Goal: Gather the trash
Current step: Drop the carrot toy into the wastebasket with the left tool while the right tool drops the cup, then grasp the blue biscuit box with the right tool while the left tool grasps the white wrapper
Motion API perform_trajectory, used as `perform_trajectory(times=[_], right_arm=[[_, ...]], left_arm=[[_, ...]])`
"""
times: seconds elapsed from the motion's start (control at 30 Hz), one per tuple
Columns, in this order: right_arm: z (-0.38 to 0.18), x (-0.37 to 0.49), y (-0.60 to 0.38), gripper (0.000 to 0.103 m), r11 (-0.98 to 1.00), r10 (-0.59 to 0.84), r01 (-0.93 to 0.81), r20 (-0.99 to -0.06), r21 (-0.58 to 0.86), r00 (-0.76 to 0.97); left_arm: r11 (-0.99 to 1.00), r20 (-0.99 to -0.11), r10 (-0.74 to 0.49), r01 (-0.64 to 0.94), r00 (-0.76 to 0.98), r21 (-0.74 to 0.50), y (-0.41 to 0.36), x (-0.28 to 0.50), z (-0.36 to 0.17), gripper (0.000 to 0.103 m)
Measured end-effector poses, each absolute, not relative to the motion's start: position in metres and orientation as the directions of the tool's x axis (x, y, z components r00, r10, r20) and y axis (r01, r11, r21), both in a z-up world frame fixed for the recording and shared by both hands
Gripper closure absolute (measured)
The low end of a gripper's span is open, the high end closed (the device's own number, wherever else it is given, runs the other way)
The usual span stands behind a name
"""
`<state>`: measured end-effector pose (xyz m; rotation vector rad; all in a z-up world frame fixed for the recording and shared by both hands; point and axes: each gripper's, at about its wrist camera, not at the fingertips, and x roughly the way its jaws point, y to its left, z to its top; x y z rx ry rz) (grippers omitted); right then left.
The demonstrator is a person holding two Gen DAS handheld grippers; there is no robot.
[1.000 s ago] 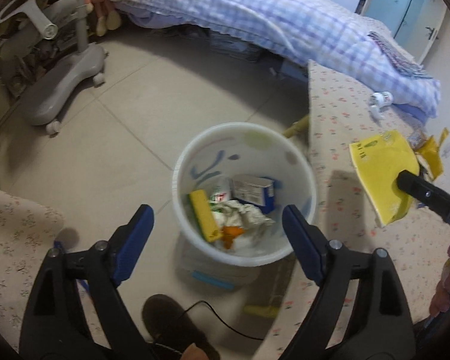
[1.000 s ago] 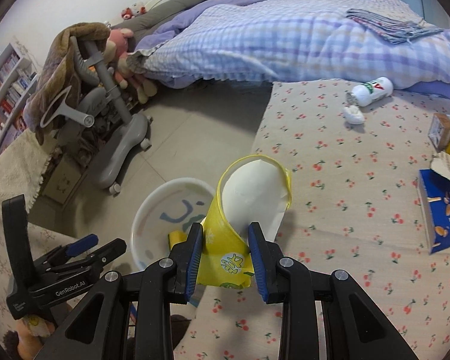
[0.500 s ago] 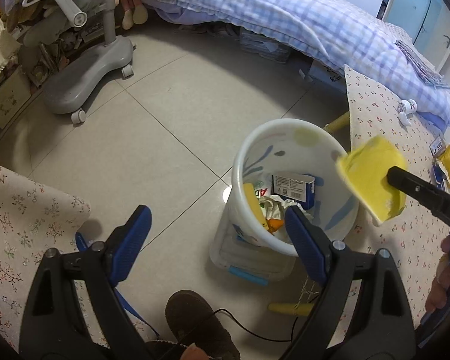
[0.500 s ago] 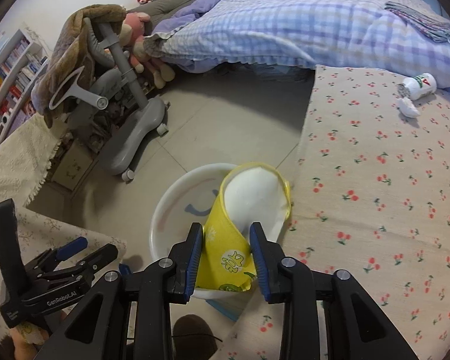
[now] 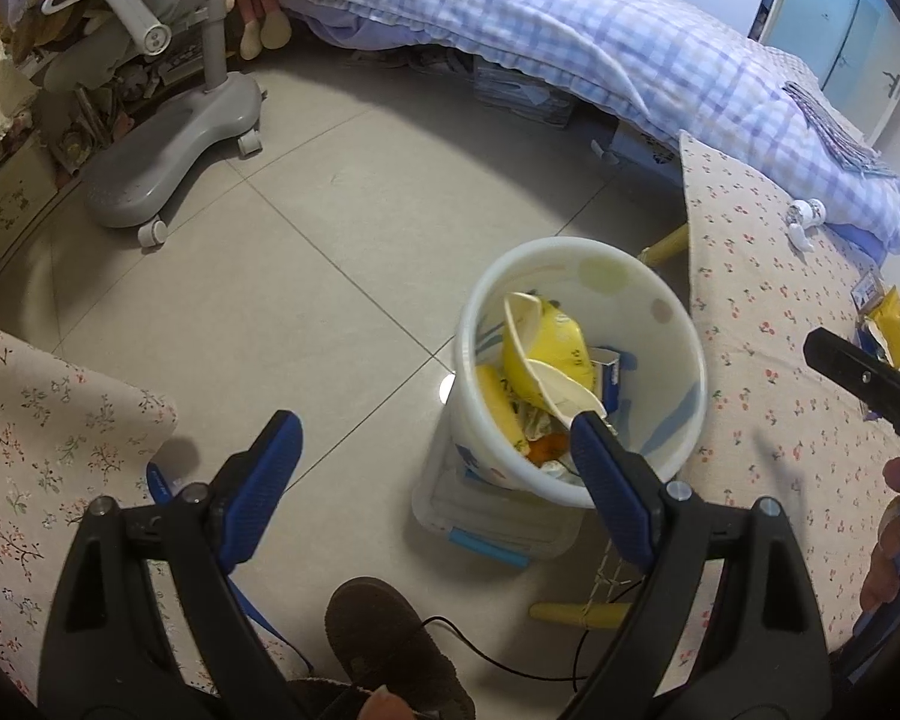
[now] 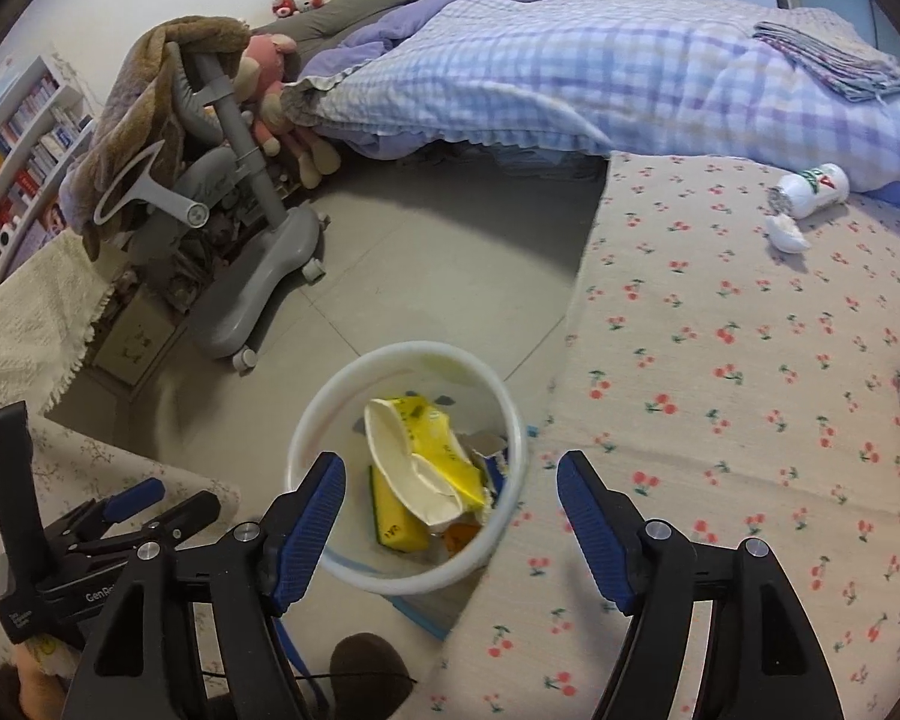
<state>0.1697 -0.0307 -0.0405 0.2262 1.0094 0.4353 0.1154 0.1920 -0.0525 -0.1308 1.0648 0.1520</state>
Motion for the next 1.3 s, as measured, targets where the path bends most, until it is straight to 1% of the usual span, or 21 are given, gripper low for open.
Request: perform_trajectory(times=[0.1,0.13,0.17,0.27,0.43,0.73,1.0,1.2,1.23,1.27,1.3], right_arm=[[-0.035,0.166,-0.051,0.025,0.907,0.422,-0.218,-0.772,0.362,0.476],[-0.033,0.165,-0.059,0.025,0.912,0.409,-0.205,-0.774,0.354,0.484],[-0.031,0.164,-0.068,0.023,0.918,0.396,-0.19,-0.775,0.348,0.492],[-0.027,0.163,-0.095,0.018,0.935,0.349,-0.139,-0.785,0.325,0.512],[-0.03,0.166,-0.151,0.018,0.966,0.229,-0.02,-0.823,0.256,0.52],[-0.058,0.186,-0.245,0.017,0.977,0.051,0.164,-0.891,0.139,0.452],[-0.096,0.204,-0.287,0.017,0.97,-0.009,0.227,-0.921,0.087,0.39],[-0.112,0.21,-0.29,0.018,0.973,0.01,0.209,-0.923,0.098,0.386],[-0.111,0.209,-0.29,0.019,0.975,0.014,0.2,-0.919,0.1,0.394],[-0.109,0.208,-0.288,0.029,0.976,0.023,0.191,-0.917,0.108,0.398],[-0.108,0.207,-0.287,0.029,0.977,0.038,0.179,-0.917,0.118,0.398]], left_arm=[[0.986,-0.876,0.046,-0.164,0.481,-0.038,0.181,0.118,-0.051,0.009],[0.987,-0.875,0.041,-0.156,0.482,-0.04,0.177,0.118,-0.05,0.002],[0.988,-0.875,0.031,-0.145,0.483,-0.045,0.172,0.12,-0.05,0.001],[0.991,-0.878,0.018,-0.125,0.478,-0.048,0.16,0.123,-0.05,0.001],[0.995,-0.881,-0.006,-0.088,0.474,-0.054,0.136,0.129,-0.047,0.001],[0.995,-0.89,-0.038,-0.064,0.454,-0.075,0.104,0.139,-0.05,0.001],[0.995,-0.897,-0.06,-0.051,0.439,-0.091,0.076,0.149,-0.053,0.001],[0.996,-0.902,-0.072,-0.023,0.427,-0.09,0.054,0.154,-0.056,0.001],[0.996,-0.902,-0.072,-0.02,0.425,-0.089,0.051,0.155,-0.056,0.001],[0.996,-0.903,-0.072,-0.015,0.423,-0.086,0.047,0.155,-0.057,0.001],[0.996,-0.904,-0.072,-0.012,0.421,-0.085,0.044,0.155,-0.058,0.001]])
